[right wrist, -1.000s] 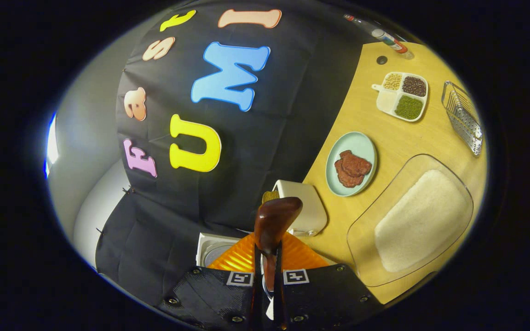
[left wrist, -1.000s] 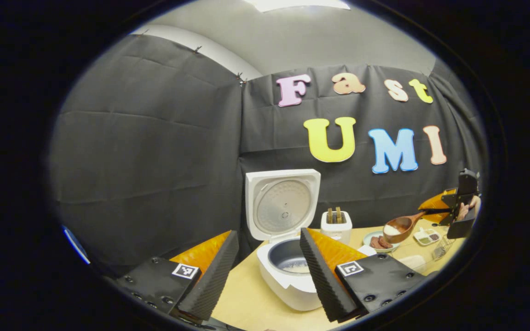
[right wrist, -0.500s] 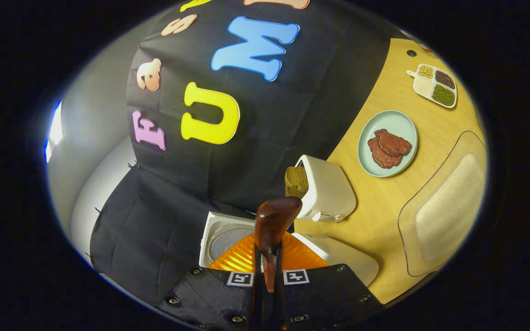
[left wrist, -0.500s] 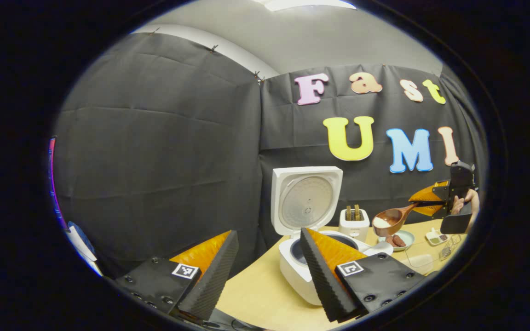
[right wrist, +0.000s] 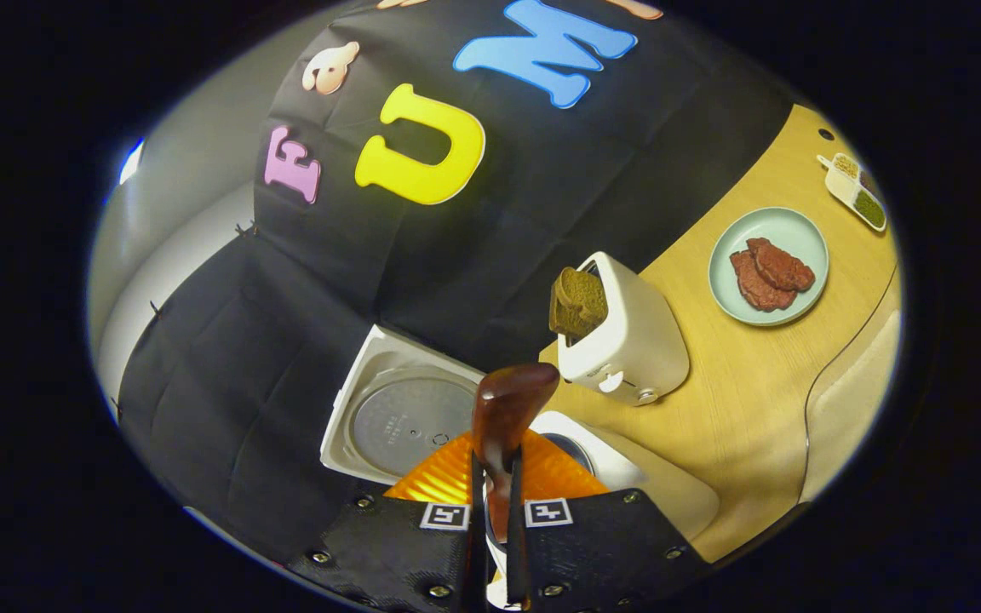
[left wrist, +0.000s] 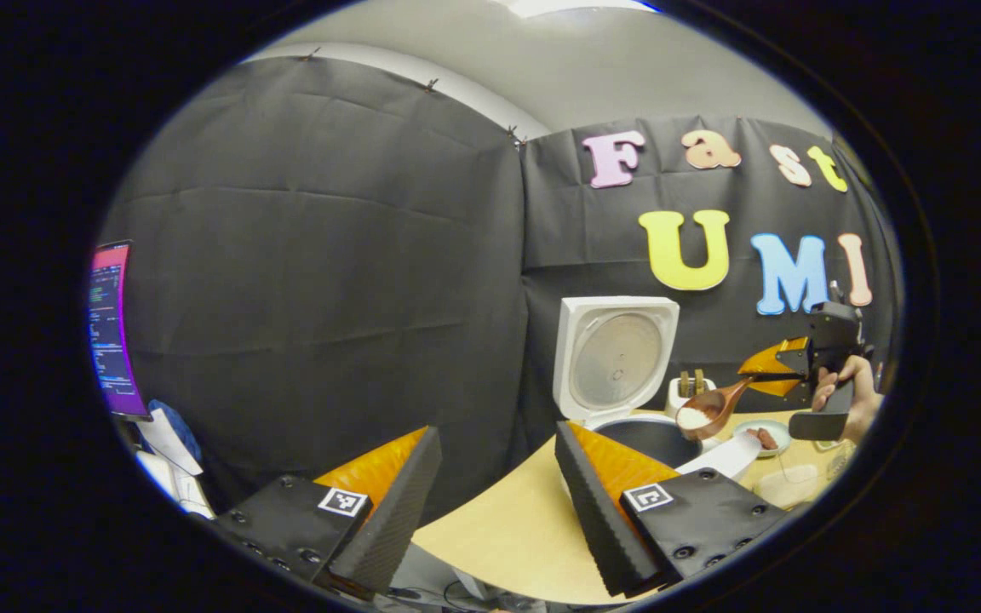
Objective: Close the left gripper, press the button to open the rice cooker; take a wooden spoon from the chopstick holder with the right hand, scoop a spoonful of rice and pour it into the rice cooker, then put the wooden spoon back into the chopstick holder.
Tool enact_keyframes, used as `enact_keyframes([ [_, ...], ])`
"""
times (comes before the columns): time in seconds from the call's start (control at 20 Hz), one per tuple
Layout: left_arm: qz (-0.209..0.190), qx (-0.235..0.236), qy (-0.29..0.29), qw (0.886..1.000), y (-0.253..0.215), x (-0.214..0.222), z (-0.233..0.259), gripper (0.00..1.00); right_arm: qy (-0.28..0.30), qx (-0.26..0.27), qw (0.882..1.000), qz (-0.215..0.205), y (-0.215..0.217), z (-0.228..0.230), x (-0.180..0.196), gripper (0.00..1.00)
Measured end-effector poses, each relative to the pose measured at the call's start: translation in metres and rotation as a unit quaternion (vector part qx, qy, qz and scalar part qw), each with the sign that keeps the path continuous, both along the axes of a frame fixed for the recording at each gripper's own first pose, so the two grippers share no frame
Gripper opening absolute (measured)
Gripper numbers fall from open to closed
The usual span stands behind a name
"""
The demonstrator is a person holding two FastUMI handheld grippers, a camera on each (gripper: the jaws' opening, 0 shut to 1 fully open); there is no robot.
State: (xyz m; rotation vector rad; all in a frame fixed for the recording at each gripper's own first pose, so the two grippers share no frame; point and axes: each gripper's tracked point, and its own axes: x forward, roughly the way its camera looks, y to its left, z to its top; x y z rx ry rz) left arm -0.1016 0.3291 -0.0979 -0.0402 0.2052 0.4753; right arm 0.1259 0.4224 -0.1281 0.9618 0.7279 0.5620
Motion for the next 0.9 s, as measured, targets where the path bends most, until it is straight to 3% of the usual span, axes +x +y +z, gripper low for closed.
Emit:
enact_keyframes([
  [0.25, 0.036, -0.006, 0.010, 0.999, 0.021, -0.023, -0.007, 0.94, -0.040, -0.070, 0.996, 0.033, 0.033, -0.012, 0.000, 0.09],
  [0.3, 0.041, -0.006, 0.012, 0.999, 0.023, -0.026, -0.009, 0.90, -0.051, -0.087, 0.994, 0.039, 0.038, -0.014, 0.000, 0.10],
  [0.45, 0.050, -0.007, 0.015, 0.999, 0.027, -0.032, -0.012, 0.94, -0.086, -0.136, 0.985, 0.062, 0.049, -0.022, -0.001, 0.09],
  [0.5, 0.053, -0.007, 0.016, 0.998, 0.027, -0.034, -0.013, 0.89, -0.098, -0.154, 0.981, 0.069, 0.053, -0.022, -0.004, 0.09],
  [0.65, 0.057, -0.008, 0.018, 0.998, 0.027, -0.038, -0.014, 0.90, -0.144, -0.208, 0.963, 0.096, 0.062, -0.022, -0.006, 0.09],
  [0.7, 0.058, -0.007, 0.019, 0.998, 0.027, -0.038, -0.015, 0.98, -0.161, -0.226, 0.955, 0.105, 0.065, -0.020, -0.008, 0.09],
  [0.9, 0.064, -0.010, 0.019, 0.998, 0.028, -0.039, -0.016, 0.94, -0.229, -0.284, 0.921, 0.135, 0.074, -0.017, -0.013, 0.09],
])
